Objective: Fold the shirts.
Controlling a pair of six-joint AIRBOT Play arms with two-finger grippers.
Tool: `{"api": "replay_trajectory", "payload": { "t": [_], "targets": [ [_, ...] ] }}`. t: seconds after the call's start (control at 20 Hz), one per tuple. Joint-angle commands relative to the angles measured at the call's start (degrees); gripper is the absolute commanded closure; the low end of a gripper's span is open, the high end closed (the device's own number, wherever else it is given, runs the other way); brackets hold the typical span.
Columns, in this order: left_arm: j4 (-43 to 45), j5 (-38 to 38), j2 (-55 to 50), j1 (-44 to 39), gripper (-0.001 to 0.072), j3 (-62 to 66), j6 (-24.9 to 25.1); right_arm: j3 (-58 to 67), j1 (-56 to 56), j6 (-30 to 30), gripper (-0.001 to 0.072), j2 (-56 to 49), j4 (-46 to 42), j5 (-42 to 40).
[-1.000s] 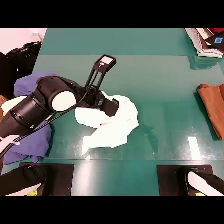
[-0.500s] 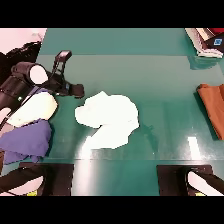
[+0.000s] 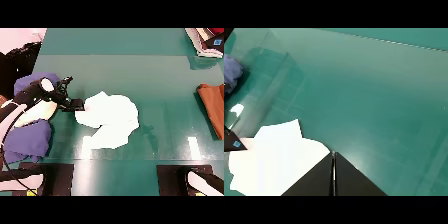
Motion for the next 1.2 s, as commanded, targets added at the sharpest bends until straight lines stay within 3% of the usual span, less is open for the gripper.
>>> {"api": "replay_trajectory", "payload": {
  "t": [0.0,0.1,0.3,0.5,0.55,0.6,0.65,0.85,0.95,1.15],
  "targets": [
    [-6.60,2.99,-2.86,0.24,0.0172,-0.50,2.54,0.00,-0.02,0.02,0.0695,-0.02,0.00,1.49],
    [-5.75,2.51,-2.58,0.26,0.0657,1.16,2.56,-0.96,-0.02,0.04,0.0695,0.02,-0.35,3.21],
    [0.70,0.98,1.66,0.26,0.0680,8.35,2.51,-12.85,-0.02,0.07,0.0695,0.13,-0.31,7.98],
    [6.45,1.53,7.74,0.26,0.0679,16.26,2.54,-34.36,1.31,0.07,0.0689,0.13,0.15,0.55],
    [6.73,1.57,8.57,0.26,0.0679,17.59,2.54,-39.95,2.56,0.07,0.0550,0.11,0.55,-3.13],
    [6.78,1.46,9.01,0.26,0.0679,18.75,2.54,-45.72,4.39,0.07,0.0257,-0.09,1.40,-7.45],
    [6.78,1.46,9.29,0.26,0.0679,19.37,2.51,-50.29,6.23,0.04,0.0202,-0.94,3.34,-10.29],
    [6.75,1.01,9.27,0.24,0.0679,19.52,2.49,-59.65,16.52,-4.33,0.0226,-9.60,13.90,-18.95],
    [6.75,0.96,9.27,0.26,0.0679,19.52,2.49,-59.30,21.14,-7.30,0.0266,-14.19,18.36,-21.99],
    [6.75,0.17,9.27,0.26,0.0679,19.52,2.49,-53.70,26.69,-7.56,0.0266,-21.22,19.80,-24.26]
  ]
}}
